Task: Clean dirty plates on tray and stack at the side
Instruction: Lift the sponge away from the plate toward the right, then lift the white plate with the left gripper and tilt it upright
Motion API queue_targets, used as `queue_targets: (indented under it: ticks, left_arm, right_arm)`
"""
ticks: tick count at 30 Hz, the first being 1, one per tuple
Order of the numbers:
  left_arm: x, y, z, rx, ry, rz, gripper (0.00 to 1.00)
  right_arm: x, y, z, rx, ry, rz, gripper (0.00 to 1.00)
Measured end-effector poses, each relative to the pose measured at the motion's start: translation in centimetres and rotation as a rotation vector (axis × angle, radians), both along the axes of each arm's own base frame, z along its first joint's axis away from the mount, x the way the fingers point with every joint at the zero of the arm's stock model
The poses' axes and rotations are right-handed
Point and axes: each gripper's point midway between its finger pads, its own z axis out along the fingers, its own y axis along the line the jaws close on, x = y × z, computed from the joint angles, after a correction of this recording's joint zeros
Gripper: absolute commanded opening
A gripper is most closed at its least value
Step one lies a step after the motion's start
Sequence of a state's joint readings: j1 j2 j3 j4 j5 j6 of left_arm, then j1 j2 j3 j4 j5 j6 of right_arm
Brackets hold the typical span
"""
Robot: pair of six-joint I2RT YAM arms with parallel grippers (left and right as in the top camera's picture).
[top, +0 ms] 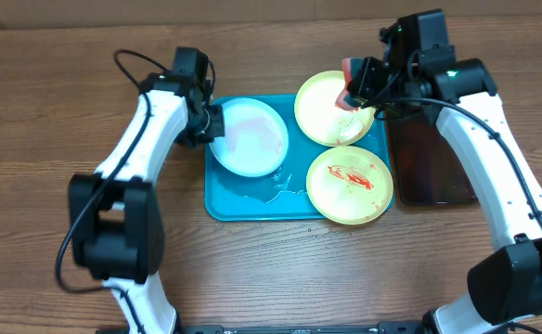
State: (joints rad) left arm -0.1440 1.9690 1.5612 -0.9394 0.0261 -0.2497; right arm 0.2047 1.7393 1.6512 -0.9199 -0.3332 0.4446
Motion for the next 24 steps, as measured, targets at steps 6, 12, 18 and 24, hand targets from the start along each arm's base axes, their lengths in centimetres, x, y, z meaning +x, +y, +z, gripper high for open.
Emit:
queue_targets:
  ticks: [6, 12, 18, 24]
  left_arm:
    - [0.0, 2.1, 3.8, 0.119, -0.093, 0.016, 0.04]
    - [-0.8, 3.3, 4.1, 0.283, -0.078, 0.009, 0.04]
    - [-1.4, 2.8, 5.1, 0.447, -0.105, -0.016, 0.04]
    - [-1.7, 0.7, 8.0, 0.588, -0.216, -0.033, 0.04]
  right_arm:
    - [-0.2, -1.0, 0.3, -0.002, 0.008, -0.022, 0.04]
    - [-0.6, -1.1, 0.1, -0.005, 0.024, -0.022, 0.04]
    - [-0.6, -1.1, 0.1, -0.005, 0.024, -0.021, 0.04]
    - [-0.6, -1.1, 0.1, -0.005, 0.024, -0.022, 0.04]
